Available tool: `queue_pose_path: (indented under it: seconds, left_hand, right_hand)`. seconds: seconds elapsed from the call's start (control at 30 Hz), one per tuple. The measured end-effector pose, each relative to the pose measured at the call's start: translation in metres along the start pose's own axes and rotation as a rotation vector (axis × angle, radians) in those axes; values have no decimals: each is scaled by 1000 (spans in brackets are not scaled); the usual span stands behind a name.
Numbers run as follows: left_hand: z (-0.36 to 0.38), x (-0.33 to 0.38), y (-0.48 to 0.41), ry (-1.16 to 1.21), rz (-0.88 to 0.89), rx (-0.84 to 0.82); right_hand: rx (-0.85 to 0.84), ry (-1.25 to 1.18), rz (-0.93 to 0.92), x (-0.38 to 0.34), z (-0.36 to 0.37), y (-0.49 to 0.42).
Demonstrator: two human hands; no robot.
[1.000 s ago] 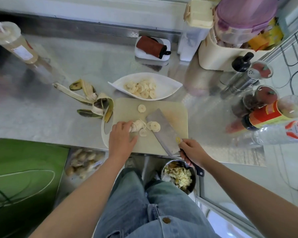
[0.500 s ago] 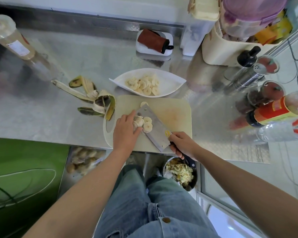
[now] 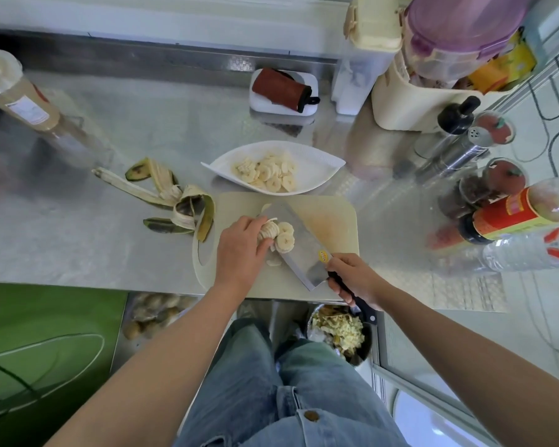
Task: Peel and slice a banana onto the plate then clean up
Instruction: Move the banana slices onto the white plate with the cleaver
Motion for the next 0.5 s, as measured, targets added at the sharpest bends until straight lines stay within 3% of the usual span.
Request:
queue_pose_path:
  seconds: [0.5]
  left_hand:
    - [-19,59,-81,103,65,-42]
  right_hand:
    - [214,-48,-33,-58,-50,-26]
Point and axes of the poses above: each hand's wrist, its own y-axis away from the middle knuckle, its own z-axis out of the palm, x = y × z, the point moved 9 cm from there along -y, towards the middle knuckle, and after that the axes turned 11 degrees about -z, right-handed, at the moved point
